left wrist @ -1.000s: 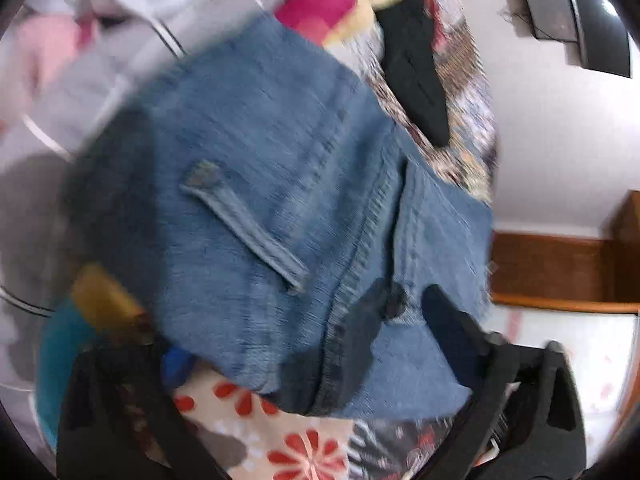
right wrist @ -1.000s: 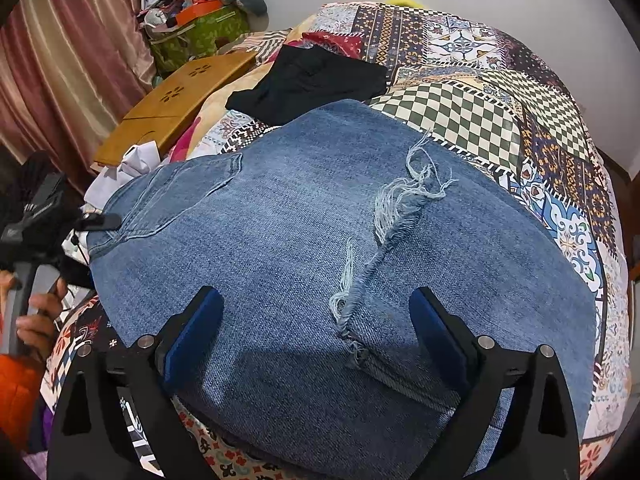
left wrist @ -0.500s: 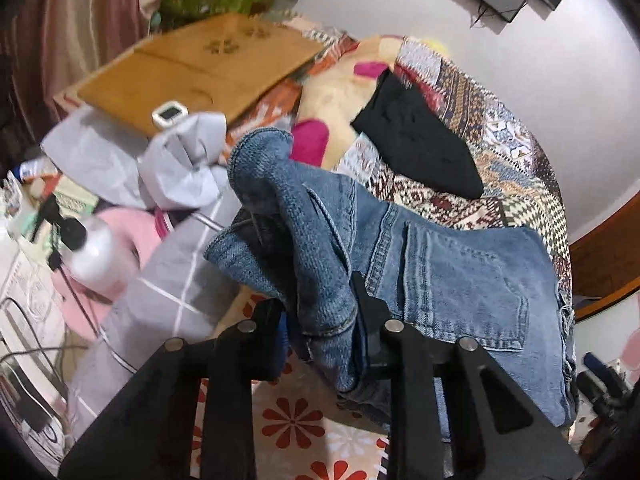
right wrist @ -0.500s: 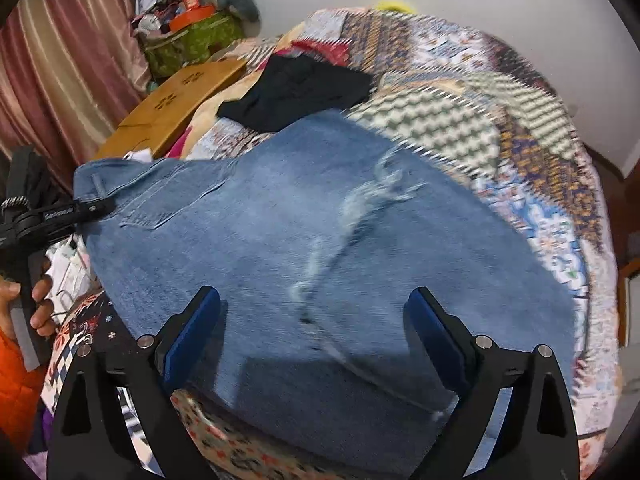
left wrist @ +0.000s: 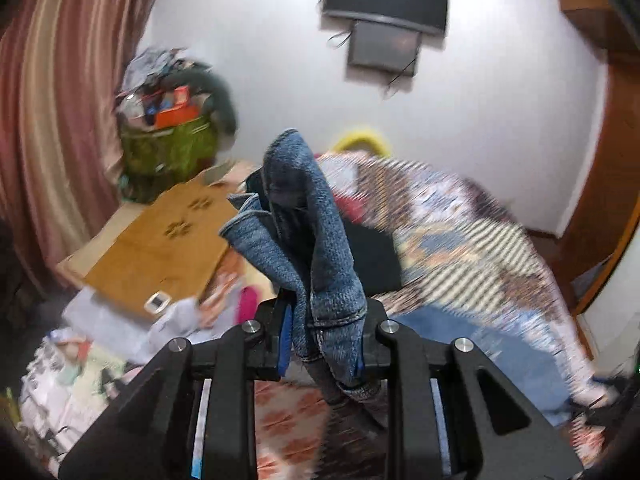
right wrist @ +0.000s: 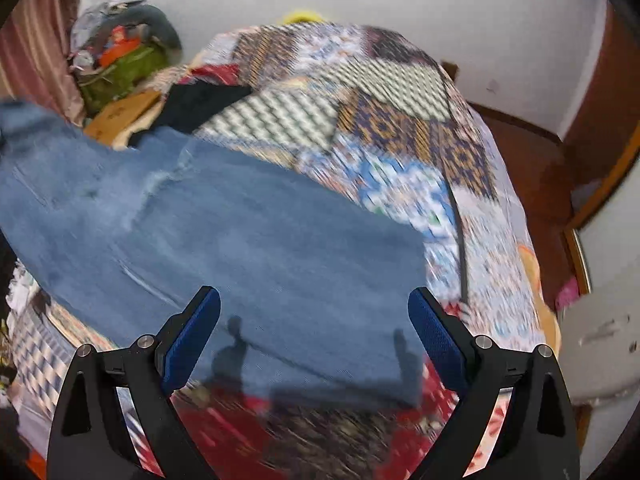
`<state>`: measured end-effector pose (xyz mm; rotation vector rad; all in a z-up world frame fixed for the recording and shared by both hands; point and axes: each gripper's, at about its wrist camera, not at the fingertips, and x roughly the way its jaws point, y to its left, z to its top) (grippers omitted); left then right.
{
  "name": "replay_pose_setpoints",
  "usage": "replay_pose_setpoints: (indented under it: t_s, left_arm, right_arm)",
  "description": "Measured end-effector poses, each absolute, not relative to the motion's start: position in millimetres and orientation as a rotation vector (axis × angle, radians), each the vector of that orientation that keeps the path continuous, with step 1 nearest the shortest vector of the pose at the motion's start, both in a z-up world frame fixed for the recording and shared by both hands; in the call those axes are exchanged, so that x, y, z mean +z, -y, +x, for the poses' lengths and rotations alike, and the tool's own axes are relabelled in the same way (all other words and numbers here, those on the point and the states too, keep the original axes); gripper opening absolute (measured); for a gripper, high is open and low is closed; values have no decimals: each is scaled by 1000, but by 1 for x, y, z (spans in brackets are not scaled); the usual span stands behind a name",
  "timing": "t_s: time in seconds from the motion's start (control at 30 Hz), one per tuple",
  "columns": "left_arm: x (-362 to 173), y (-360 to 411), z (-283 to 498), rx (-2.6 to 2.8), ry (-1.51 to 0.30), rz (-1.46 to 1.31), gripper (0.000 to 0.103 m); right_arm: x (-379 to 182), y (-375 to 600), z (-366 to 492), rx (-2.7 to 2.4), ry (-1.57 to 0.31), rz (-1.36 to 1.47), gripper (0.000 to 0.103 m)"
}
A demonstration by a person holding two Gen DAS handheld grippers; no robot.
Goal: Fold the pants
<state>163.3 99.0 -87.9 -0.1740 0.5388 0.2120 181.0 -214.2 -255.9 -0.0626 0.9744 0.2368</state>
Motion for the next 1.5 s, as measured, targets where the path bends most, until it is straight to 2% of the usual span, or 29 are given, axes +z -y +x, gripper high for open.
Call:
replay_pose_setpoints:
  t_s: [0.2, 0.37, 0.5, 0.63, 0.87, 1.07, 1.17, 1.2, 1.23, 1.3, 1.4, 1.5]
  left_arm:
    - [-55, -29, 189, 49, -507, -164, 22]
    - [-36, 43, 209, -93, -480, -121, 21]
    - [-29, 94, 228, -279, -496, -156, 20]
    - [-43, 146, 242, -402, -551, -127, 20]
    - [-111, 195, 266, -567, -827, -145, 20]
    - [-133, 234, 250, -598, -898, -44, 21]
    - [-136, 242, 245, -608, -918, 34, 27]
    - [-136, 244, 244, -619, -932, 44, 34]
    - [-139, 241, 243, -636, -943, 34, 52]
    - [-134, 234, 238, -685, -931, -29, 67]
    - [-120, 221, 234, -681, -869, -68, 78]
    - [-116, 202, 246, -597, -863, -81, 79]
  right_arm:
    - [-282, 230, 164, 259, -979, -38, 94]
    - [-293, 252, 169, 310, -1015, 155, 94]
    - [-298, 253, 163, 317, -999, 183, 94]
    - [-297, 254, 160, 315, -994, 184, 94]
    - [-295, 269, 154, 276, -1013, 226, 94]
    - [-302, 275, 146, 256, -1039, 228, 94]
    - [-304, 277, 142, 254, -1042, 249, 94]
    - [-303, 276, 143, 251, -1040, 250, 94]
    - [-302, 277, 142, 246, -1035, 250, 94]
    - [-299, 276, 142, 243, -1026, 251, 94]
    - [-297, 274, 143, 246, -1019, 242, 94]
    - [-300, 271, 145, 229, -1034, 196, 94]
